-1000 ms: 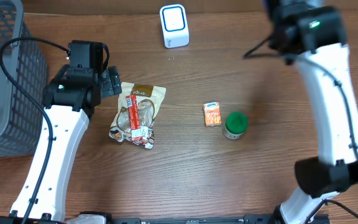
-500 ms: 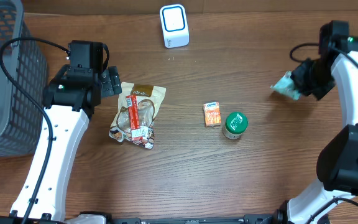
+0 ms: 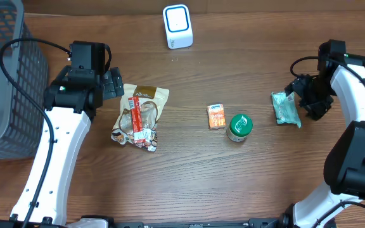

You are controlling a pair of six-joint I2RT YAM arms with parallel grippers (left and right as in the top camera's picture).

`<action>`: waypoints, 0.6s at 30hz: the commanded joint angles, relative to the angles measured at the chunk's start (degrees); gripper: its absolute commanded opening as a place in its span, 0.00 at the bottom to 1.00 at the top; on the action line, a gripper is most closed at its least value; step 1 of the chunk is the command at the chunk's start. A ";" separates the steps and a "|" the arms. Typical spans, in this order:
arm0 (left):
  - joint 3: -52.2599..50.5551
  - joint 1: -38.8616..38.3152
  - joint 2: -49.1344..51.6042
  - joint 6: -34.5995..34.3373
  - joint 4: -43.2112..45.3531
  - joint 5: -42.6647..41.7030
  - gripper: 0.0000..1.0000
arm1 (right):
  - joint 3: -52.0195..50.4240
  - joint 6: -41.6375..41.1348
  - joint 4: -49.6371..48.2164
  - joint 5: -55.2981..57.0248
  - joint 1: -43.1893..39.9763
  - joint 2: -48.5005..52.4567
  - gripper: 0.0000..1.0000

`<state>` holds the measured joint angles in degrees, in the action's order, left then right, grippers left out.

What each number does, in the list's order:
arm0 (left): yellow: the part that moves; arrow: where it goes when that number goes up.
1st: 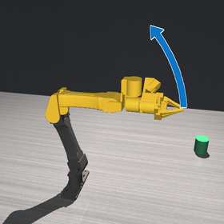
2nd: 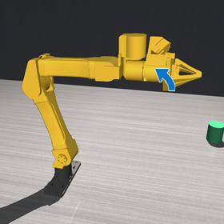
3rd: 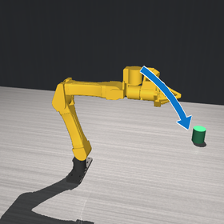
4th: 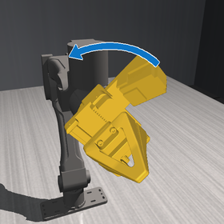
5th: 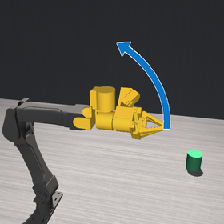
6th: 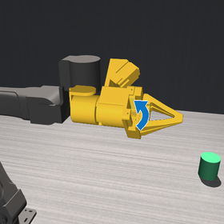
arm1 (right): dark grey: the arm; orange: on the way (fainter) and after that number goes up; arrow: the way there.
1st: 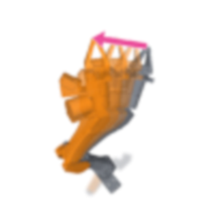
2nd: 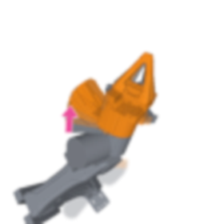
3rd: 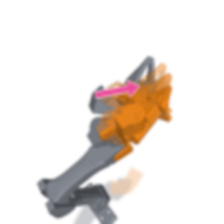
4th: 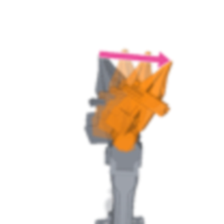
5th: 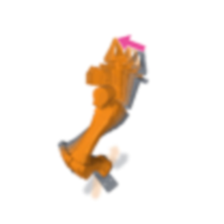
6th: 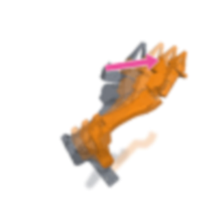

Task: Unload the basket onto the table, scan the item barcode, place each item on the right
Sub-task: 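Move the right gripper to the green-capped jar and grasp it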

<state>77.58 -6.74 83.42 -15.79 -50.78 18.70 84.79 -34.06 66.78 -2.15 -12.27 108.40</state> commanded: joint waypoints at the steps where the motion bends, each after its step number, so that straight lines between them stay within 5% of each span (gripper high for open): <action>1: 0.96 -0.02 -0.26 -0.09 0.15 0.76 1.00 | 2.71 -0.15 1.51 0.52 -0.22 -0.48 0.88; 9: 0.96 -0.02 -0.26 -0.09 0.13 0.76 1.00 | 14.08 8.90 15.58 -5.66 4.55 -0.50 0.88; 18: 0.94 -0.02 -0.26 -0.09 0.09 0.76 1.00 | 13.81 9.07 20.55 -5.62 15.23 -0.48 0.90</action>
<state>77.58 -6.74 83.42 -15.79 -50.83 18.72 98.13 -25.87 87.24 -7.29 -0.58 108.38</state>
